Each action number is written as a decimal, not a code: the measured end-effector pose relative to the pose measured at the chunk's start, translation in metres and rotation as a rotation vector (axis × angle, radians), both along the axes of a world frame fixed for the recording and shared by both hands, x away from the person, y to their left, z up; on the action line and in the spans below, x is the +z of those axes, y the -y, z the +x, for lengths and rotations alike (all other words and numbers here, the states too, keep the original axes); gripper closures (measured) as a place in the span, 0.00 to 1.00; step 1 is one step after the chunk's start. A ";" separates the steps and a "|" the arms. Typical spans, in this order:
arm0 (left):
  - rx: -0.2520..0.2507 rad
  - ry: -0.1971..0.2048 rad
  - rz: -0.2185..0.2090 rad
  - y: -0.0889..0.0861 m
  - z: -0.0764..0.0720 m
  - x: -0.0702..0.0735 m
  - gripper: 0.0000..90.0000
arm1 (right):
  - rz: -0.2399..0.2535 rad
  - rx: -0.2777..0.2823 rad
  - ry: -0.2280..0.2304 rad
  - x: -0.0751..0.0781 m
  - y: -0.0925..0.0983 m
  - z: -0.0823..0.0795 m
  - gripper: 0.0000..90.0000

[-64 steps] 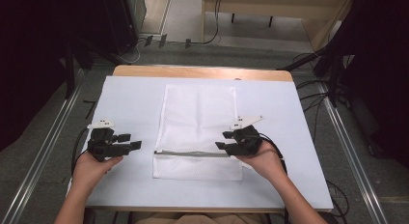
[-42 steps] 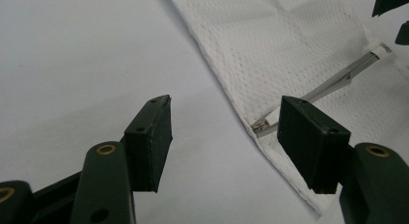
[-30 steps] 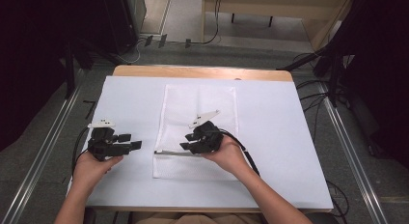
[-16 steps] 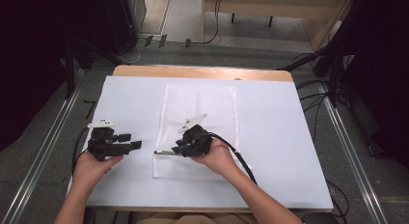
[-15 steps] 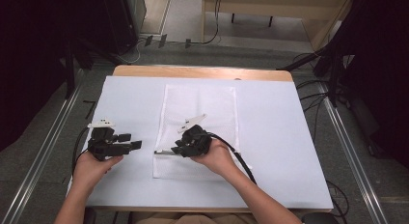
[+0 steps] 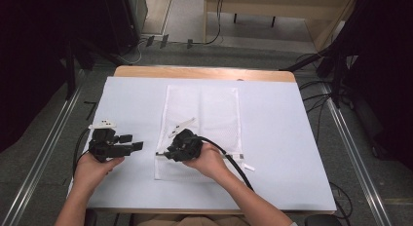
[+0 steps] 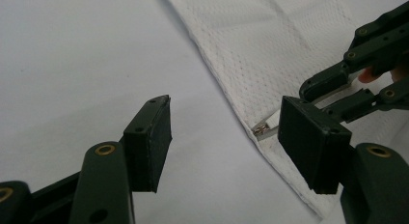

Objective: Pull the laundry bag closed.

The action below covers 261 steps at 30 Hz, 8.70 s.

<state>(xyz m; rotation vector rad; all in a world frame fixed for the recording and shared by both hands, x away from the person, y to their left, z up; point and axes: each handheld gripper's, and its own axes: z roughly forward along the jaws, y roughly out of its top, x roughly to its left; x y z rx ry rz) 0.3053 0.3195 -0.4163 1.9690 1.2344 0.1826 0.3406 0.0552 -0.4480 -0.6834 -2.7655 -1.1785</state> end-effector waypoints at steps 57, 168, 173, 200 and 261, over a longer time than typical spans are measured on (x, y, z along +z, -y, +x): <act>-0.100 -0.030 -0.015 0.016 -0.002 -0.006 0.46 | 0.024 0.000 -0.005 0.014 -0.022 0.011 0.97; -0.268 -0.147 0.045 0.046 0.012 -0.017 0.98 | 0.135 0.010 -0.097 0.013 -0.006 0.013 0.97; -0.271 -0.148 0.036 0.046 0.012 -0.016 0.98 | 0.133 -0.013 -0.092 0.014 -0.006 0.013 0.98; -0.254 -0.173 -0.005 0.037 0.009 -0.014 0.99 | 0.036 0.006 -0.058 0.001 0.036 0.017 0.98; -0.263 -0.174 -0.004 0.037 0.004 -0.016 0.99 | -0.033 -0.082 -0.104 -0.005 0.114 0.018 0.98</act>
